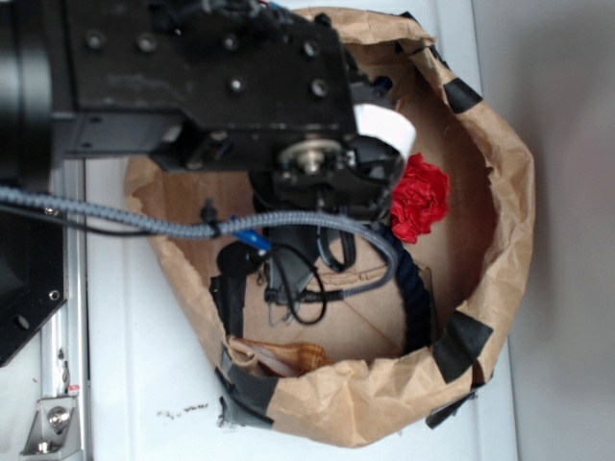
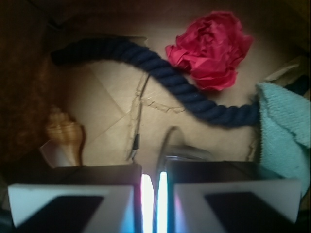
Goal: Grab the silver keys.
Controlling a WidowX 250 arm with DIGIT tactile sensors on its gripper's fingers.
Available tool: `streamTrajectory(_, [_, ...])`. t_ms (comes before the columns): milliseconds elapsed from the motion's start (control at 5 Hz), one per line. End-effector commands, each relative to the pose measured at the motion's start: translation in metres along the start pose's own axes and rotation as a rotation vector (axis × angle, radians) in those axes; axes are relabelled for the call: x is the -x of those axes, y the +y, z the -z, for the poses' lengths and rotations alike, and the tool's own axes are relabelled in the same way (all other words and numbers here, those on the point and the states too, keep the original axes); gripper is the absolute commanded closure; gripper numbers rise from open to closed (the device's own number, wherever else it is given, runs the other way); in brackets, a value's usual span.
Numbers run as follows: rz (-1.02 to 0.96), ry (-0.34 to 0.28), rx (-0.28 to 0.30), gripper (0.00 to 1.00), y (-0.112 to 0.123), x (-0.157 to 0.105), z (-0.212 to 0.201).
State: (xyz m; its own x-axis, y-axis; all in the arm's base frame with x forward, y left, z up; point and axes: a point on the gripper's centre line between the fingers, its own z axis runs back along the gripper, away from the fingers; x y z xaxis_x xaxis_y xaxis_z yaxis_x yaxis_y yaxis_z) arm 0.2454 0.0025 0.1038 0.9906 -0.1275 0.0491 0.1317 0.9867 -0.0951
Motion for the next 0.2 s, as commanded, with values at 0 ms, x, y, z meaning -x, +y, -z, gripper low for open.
streamTrajectory(0, [-0.015,-0.052,-0.022,1.00,-0.0035,-0.0092,-0.0125])
